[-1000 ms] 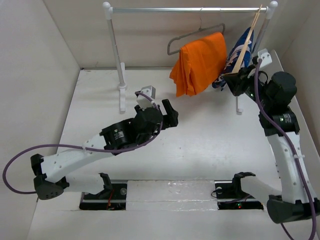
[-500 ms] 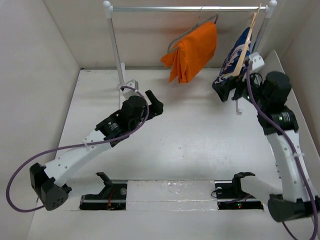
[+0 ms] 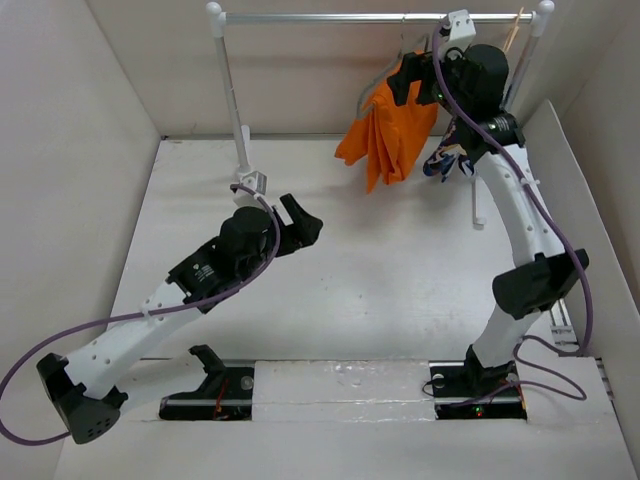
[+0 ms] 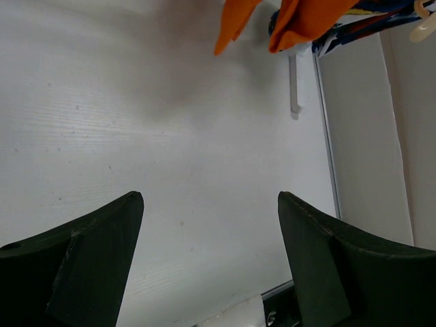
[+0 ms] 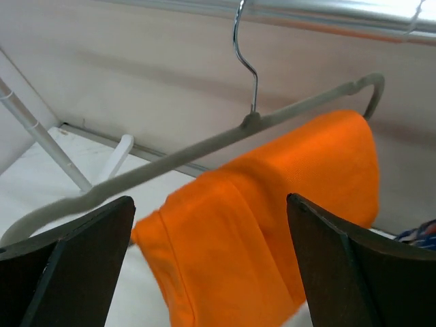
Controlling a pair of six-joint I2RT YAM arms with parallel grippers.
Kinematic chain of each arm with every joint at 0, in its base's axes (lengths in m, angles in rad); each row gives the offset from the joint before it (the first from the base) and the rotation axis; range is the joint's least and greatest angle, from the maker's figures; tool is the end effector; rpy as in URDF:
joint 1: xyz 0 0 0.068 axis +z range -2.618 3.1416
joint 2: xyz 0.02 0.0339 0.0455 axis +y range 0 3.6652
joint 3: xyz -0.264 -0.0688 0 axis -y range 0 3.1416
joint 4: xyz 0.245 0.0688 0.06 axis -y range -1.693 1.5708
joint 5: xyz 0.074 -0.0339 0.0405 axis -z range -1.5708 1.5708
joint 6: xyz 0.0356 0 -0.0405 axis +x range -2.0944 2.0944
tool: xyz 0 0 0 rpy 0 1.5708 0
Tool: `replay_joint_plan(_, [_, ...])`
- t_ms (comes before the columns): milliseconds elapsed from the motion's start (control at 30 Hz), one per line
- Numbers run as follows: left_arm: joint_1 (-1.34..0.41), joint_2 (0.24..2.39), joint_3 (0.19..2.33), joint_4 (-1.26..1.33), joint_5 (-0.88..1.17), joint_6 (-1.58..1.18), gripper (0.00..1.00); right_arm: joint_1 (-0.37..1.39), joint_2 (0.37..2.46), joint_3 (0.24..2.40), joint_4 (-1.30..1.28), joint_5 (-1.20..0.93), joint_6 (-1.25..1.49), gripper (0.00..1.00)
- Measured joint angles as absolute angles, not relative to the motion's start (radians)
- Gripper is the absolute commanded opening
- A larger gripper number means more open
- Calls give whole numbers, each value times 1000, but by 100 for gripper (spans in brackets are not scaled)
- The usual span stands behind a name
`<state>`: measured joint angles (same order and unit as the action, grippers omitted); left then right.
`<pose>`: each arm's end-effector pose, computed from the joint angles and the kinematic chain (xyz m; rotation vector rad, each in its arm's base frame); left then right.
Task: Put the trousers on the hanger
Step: Place the hanger at the clothesline, then reset both arms
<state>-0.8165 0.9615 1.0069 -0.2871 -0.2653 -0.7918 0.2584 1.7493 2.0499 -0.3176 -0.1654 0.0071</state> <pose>0.1548 -0.1511 0.3751 -0.1740 1.8901 -0.8905 0.3777 0.1059 0.5013 -0.3283 1.5637 0.3381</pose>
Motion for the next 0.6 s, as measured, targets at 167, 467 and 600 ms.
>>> replay_joint_plan(167, [-817,961,971,-289,-228,-791,76,263,1785,1991,-201,-171,118,99])
replay_joint_plan(467, [-817,991,968,-281,-204,-773,77,270,1747,1858,-15,-193,255,97])
replay_joint_plan(600, [-817,1016,988,-299,-224,-759,78,270,1676,1792,-9,-193,255,97])
